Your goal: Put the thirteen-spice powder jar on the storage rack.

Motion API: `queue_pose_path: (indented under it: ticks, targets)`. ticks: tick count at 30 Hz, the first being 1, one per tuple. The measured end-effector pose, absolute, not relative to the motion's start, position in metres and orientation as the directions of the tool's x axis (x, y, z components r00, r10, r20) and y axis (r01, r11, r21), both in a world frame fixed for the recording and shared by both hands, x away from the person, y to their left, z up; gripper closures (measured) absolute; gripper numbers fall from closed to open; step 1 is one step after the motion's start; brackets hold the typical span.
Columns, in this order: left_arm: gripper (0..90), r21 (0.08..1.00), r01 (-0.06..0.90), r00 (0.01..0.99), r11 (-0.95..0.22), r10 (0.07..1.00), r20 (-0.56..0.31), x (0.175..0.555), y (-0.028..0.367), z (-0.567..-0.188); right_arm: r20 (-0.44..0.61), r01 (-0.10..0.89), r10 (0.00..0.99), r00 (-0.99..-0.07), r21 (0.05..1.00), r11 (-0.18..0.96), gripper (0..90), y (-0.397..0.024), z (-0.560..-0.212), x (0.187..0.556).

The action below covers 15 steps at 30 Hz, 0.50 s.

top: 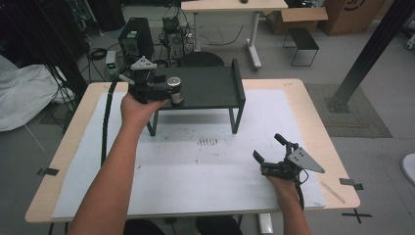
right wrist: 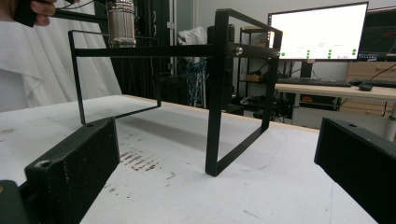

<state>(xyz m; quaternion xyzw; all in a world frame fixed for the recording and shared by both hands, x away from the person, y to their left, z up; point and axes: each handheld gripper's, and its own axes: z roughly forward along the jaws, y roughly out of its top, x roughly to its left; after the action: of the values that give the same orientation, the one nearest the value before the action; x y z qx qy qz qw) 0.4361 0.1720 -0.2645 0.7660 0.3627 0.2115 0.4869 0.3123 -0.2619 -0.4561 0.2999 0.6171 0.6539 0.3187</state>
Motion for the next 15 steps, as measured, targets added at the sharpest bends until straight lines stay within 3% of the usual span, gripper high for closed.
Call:
queue_pose_path:
  ticks: [15]
  targets:
    - [20.3, 0.937, 0.302, 0.646, -0.175, 0.76, -0.066, 0.41, 0.197, -0.255, -0.007, -0.05, 0.787, -0.616, 0.998, -0.029, 0.0, -0.262, -0.456, 0.312]
